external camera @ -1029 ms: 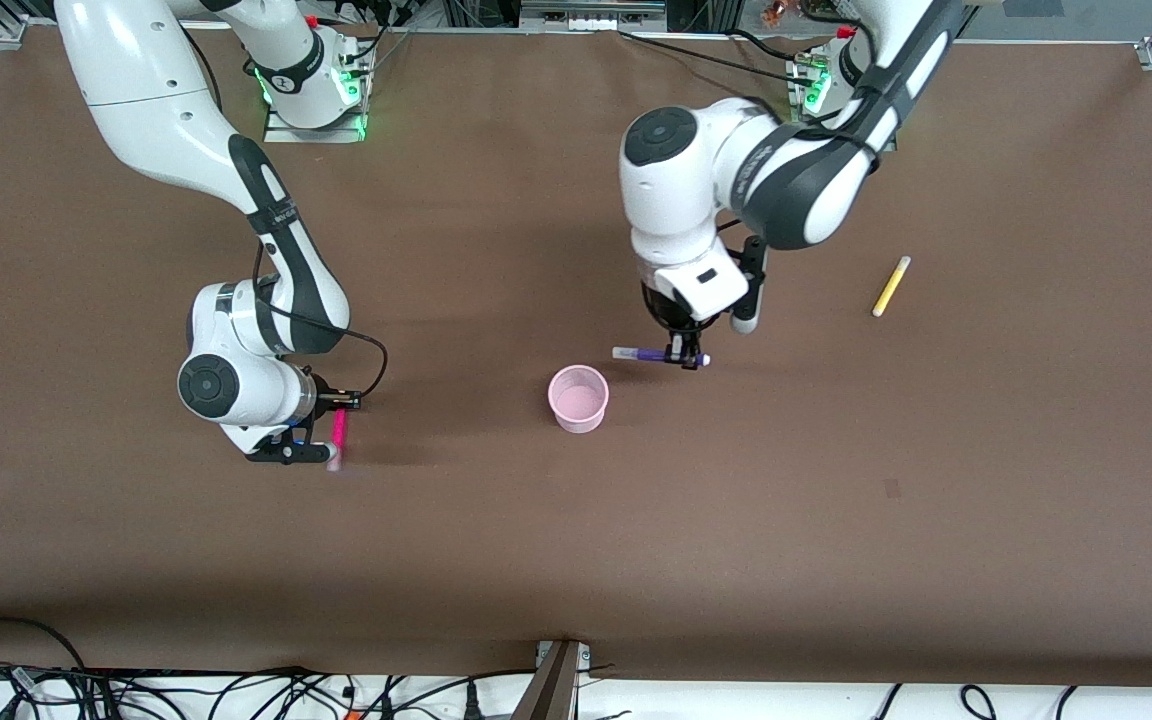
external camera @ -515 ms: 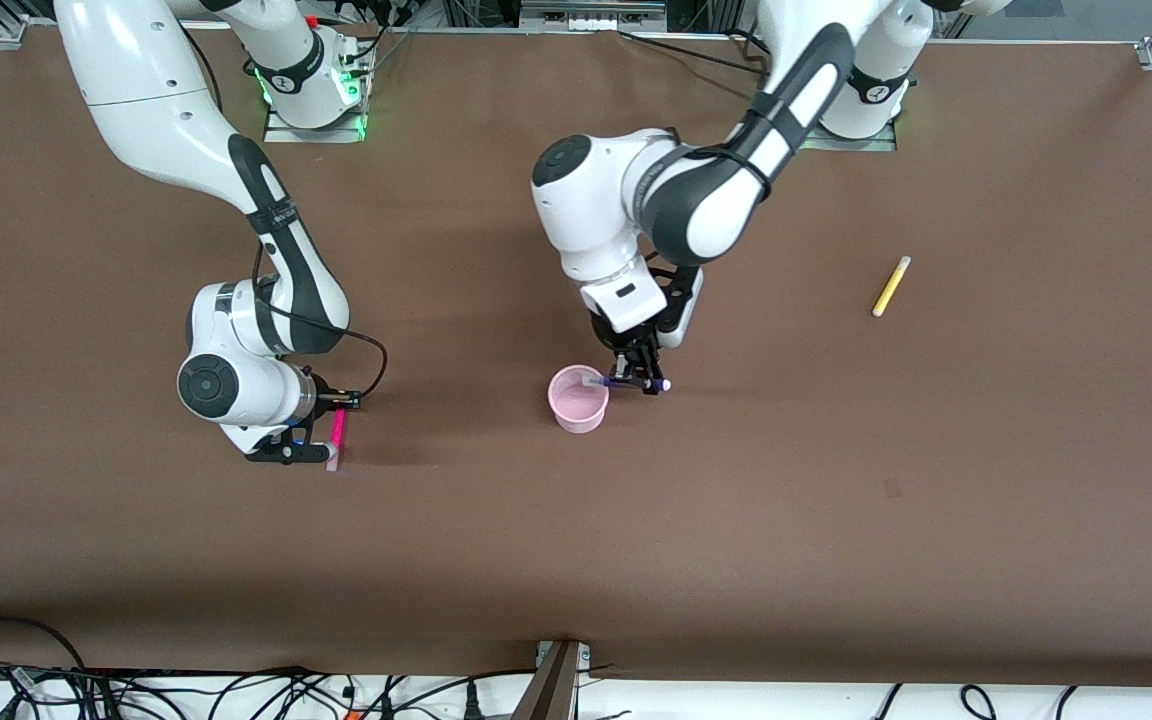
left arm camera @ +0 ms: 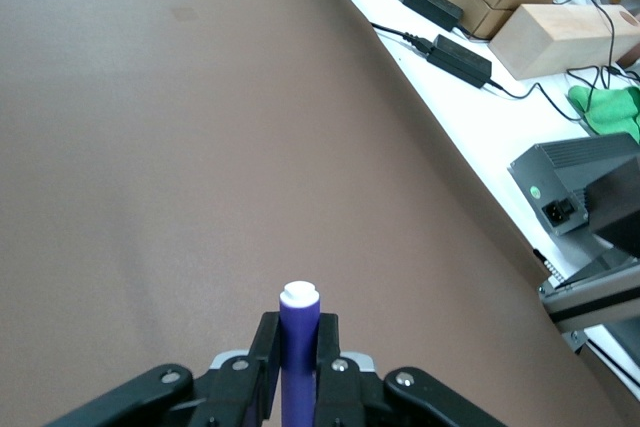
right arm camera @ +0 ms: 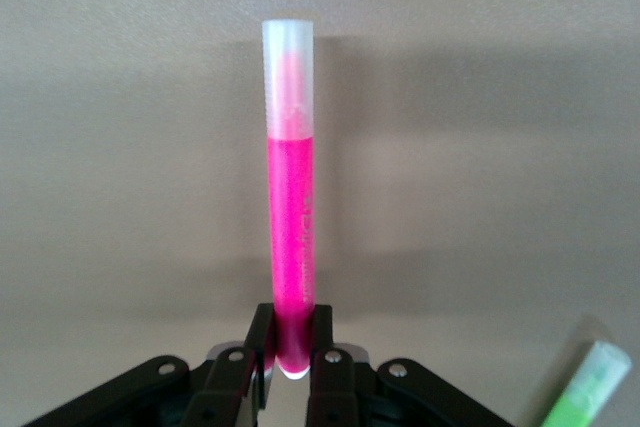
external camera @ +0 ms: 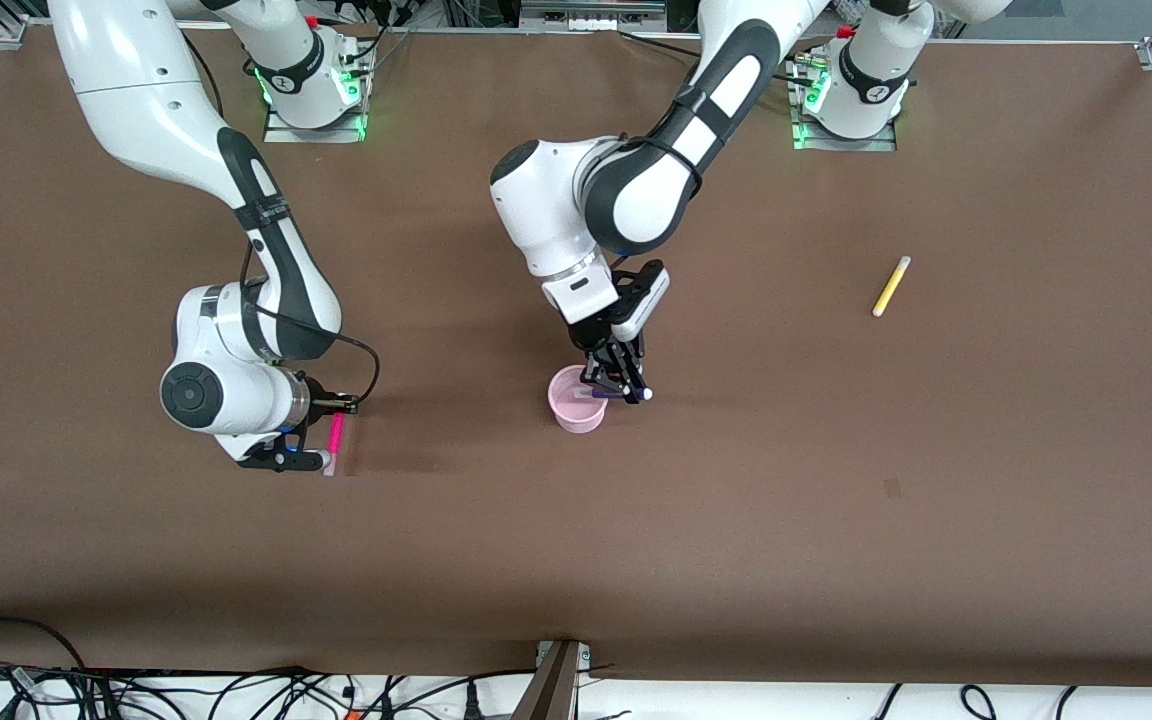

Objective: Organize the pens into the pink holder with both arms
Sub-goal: 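Drop the marker into the cup while the right gripper lifts the highlighter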

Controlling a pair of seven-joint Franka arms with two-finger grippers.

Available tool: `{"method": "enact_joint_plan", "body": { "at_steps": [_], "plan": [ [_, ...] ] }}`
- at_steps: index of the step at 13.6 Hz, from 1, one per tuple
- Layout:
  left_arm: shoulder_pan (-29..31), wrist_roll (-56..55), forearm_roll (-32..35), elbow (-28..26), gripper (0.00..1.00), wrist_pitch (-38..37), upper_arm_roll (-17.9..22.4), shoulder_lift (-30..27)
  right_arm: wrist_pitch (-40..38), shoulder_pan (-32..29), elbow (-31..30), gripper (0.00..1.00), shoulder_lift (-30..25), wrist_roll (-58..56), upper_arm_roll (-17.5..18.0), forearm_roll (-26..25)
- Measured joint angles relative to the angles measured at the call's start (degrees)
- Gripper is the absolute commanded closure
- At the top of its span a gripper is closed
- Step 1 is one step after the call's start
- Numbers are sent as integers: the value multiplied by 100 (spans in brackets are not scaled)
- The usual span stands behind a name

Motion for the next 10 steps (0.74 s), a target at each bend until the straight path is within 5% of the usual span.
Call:
{"method": "enact_joint_plan", "body": {
  "at_steps": [4, 5, 7, 10],
  "plan": [
    [-139, 0, 273, 120, 100, -3, 50, 269, -965, -4, 445, 100, -16, 110, -34, 849],
    [-155, 0, 312, 137, 87, -5, 60, 286, -1247, -29, 568, 100, -30, 154, -47, 1002],
    [-172, 0, 319, 177, 34, -8, 86, 287, -1763, -173, 755, 100, -65, 205, -62, 1441],
    [-178, 0, 320, 218, 9, -21, 102, 287, -2496, -509, 976, 100, -96, 227, -73, 2172]
  ]
}}
